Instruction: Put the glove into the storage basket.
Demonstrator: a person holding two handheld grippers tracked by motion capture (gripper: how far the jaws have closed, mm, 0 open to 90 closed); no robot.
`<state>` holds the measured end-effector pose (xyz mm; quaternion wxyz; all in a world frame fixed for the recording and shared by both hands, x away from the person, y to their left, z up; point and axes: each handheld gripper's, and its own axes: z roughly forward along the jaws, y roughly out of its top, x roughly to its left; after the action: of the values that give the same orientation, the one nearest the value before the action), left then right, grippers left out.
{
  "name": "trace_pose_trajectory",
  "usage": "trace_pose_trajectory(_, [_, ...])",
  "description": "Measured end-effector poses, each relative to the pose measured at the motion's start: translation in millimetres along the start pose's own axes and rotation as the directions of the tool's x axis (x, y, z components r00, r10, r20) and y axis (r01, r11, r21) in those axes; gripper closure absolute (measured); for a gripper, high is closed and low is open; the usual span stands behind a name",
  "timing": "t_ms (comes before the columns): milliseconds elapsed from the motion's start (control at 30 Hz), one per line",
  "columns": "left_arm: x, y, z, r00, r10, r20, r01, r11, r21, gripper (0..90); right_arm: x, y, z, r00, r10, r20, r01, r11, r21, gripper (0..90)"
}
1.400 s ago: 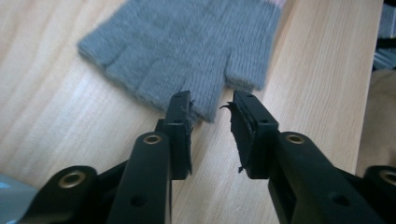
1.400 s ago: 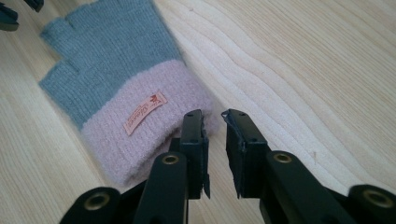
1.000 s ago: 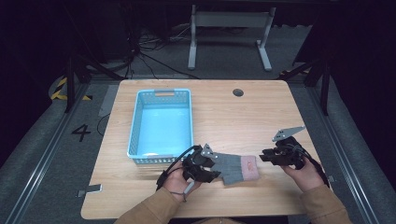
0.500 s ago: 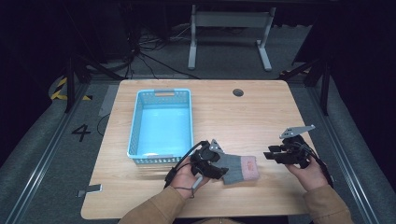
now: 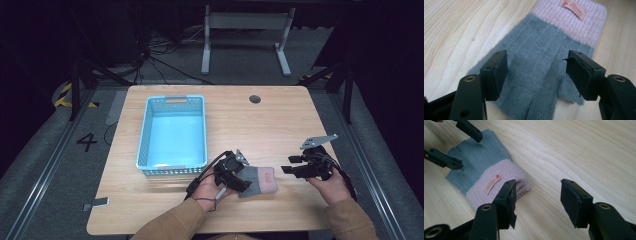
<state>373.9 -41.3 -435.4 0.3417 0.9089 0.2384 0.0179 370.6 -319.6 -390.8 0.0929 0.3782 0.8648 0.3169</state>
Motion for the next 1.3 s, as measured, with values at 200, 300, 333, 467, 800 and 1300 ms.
trace_pose_trajectory(200, [-0.1,2.8,9.0,0.9999,0.010,-0.003,-0.009,0.9997,0.022,33.7,-1.4,-0.6,-0.4,0.9999,0.011,0.006,-0.011,1.000,-0.006,44.6])
trace_pose_trajectory(300, [-1.2,3.9,11.5,0.9998,0.021,-0.007,-0.021,0.9993,0.031,33.8,-2.2,-1.0,-0.9,0.9998,0.016,0.008,-0.016,1.000,-0.003,44.6])
trace_pose_trajectory(333, [-1.1,4.1,12.7,0.9997,0.024,-0.006,-0.024,0.9994,0.025,33.7,-2.4,-1.0,-0.9,0.9998,0.017,0.007,-0.017,1.000,-0.003,44.6])
trace_pose_trajectory(467, [-1.2,3.7,15.3,0.9995,0.031,-0.009,-0.031,0.9991,0.030,32.2,-2.5,-1.0,-1.0,0.9998,0.018,0.000,-0.018,1.000,-0.004,45.0])
trace_pose_trajectory(800, [-4.7,3.1,18.9,0.9989,0.041,-0.024,-0.040,0.9984,0.040,30.3,-3.0,-1.1,0.7,0.9996,0.024,-0.012,-0.024,1.000,0.001,45.3])
trace_pose_trajectory(1300, [-18.9,2.3,20.4,0.9950,0.086,-0.051,-0.084,0.9951,0.053,48.4,-3.4,-1.0,-2.1,0.9993,0.033,-0.020,-0.033,0.999,-0.010,45.6])
